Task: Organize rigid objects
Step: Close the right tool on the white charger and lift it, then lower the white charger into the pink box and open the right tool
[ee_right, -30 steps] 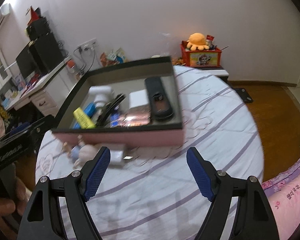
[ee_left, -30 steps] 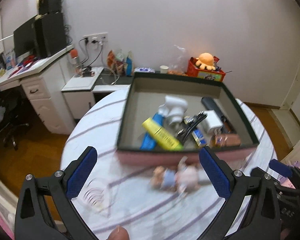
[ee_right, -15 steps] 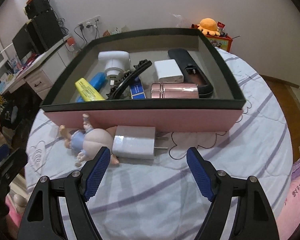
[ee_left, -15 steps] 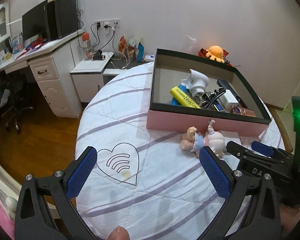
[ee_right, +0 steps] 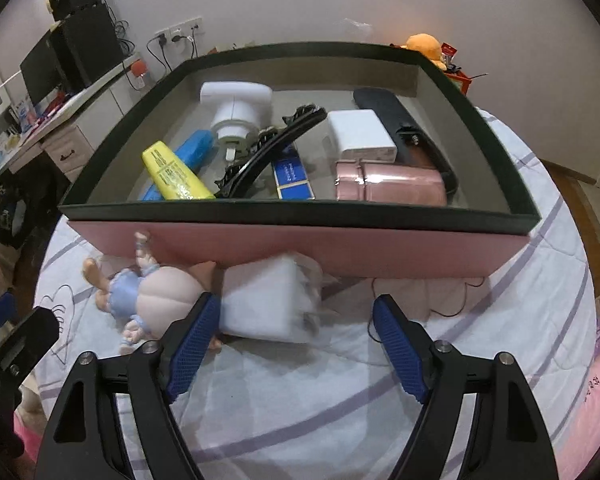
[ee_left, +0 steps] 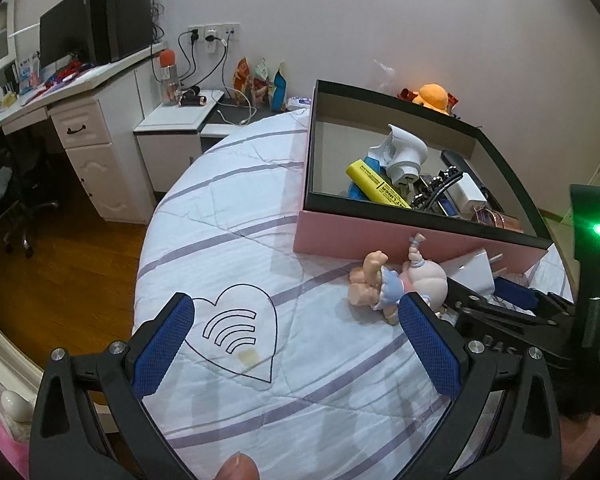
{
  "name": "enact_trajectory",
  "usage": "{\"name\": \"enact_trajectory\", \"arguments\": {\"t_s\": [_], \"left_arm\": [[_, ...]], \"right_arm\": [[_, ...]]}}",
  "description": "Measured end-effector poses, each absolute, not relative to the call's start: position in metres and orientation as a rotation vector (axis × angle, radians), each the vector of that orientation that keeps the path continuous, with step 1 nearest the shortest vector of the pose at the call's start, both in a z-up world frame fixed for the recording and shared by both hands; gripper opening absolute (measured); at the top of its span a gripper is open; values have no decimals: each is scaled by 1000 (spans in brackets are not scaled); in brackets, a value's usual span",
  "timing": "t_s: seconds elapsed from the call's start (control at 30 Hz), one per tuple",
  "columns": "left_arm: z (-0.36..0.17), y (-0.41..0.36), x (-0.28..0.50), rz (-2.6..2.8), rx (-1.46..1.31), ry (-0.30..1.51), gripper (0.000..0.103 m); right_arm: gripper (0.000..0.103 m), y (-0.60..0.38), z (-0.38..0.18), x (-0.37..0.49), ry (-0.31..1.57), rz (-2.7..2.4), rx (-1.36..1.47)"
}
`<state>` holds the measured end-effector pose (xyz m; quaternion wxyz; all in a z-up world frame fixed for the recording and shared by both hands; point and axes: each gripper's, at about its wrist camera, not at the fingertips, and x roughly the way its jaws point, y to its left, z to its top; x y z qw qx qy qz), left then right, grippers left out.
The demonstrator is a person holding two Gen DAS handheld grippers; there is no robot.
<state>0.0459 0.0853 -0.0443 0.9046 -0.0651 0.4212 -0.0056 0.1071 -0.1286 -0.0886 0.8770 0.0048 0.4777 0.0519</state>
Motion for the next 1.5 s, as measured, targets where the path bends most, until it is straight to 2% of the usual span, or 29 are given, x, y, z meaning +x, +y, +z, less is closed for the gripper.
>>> {"name": "enact_trajectory", "arguments": {"t_s": [0.17,0.33,0.43,0.5,0.53,0.83,1.2,1.5], "left_arm": [[-45,85,46,-11,-135,875,103],[-45,84,46,-9,-135,876,103],[-45,84,46,-9,-132,875,103],[-44,84,45,-9,-126,870,103],[-44,84,44,-9,-125,869,103],[-33,74,39,-13,-100,846,103],[2,72,66,8,-85,759,103],[-4,73,90,16,-94,770,103]], "right_arm": [[80,-126,-95,110,996,95,-16],[70,-136,-90,105,967,124,51],[52,-132,-91,107,974,149,41],[25,-126,-90,108,972,172,49],[23,-124,-89,108,970,188,50],[23,-134,-77,94,949,210,68],[22,-166,5,96,788,211,91],[22,-172,1,130,801,233,83]]}}
